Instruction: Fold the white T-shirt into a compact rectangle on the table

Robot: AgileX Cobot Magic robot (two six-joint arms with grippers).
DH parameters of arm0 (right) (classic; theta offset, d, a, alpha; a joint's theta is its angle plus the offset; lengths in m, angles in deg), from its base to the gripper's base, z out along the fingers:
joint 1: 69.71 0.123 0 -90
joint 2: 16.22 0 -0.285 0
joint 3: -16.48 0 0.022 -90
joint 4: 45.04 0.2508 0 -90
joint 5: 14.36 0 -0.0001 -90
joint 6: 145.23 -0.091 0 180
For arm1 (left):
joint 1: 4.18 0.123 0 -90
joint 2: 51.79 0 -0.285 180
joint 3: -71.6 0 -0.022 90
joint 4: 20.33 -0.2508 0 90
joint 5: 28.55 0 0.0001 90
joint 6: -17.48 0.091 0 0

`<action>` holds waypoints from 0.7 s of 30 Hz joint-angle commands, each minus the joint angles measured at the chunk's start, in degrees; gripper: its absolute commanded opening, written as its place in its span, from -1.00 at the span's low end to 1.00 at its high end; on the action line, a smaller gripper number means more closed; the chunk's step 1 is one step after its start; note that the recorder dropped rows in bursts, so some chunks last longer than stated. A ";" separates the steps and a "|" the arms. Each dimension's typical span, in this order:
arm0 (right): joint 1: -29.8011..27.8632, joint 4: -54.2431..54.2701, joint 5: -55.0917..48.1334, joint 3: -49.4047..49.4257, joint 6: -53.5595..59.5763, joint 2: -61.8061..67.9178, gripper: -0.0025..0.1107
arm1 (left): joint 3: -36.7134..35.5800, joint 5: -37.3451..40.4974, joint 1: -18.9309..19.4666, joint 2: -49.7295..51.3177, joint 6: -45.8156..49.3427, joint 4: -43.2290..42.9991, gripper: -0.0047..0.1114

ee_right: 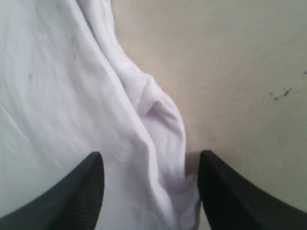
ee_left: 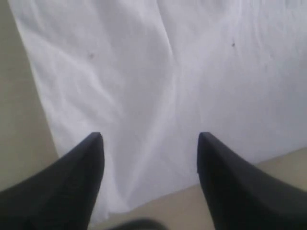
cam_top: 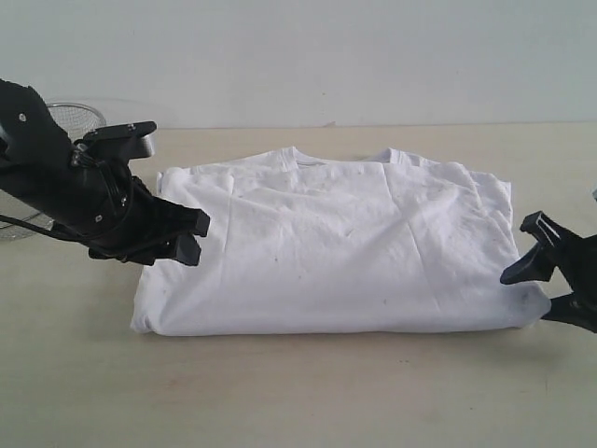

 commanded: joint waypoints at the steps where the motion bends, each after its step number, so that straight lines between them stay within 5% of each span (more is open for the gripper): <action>1: 0.98 -0.82 2.47 0.52 2.35 2.28 0.02 | 0.25 -0.64 -0.40 -0.53 0.58 0.63 0.02; 13: 2.00 0.45 0.25 0.30 5.03 5.95 -0.02 | 0.25 -0.42 -0.40 -0.53 0.58 1.05 0.02; 20: 2.00 0.95 0.20 -0.29 6.92 6.85 -0.97 | 0.25 -0.42 -0.40 -0.53 0.58 1.05 0.02; 21: 2.00 0.95 0.09 -0.56 6.92 6.85 -0.95 | 0.25 -0.42 -0.40 -0.53 0.58 1.05 0.02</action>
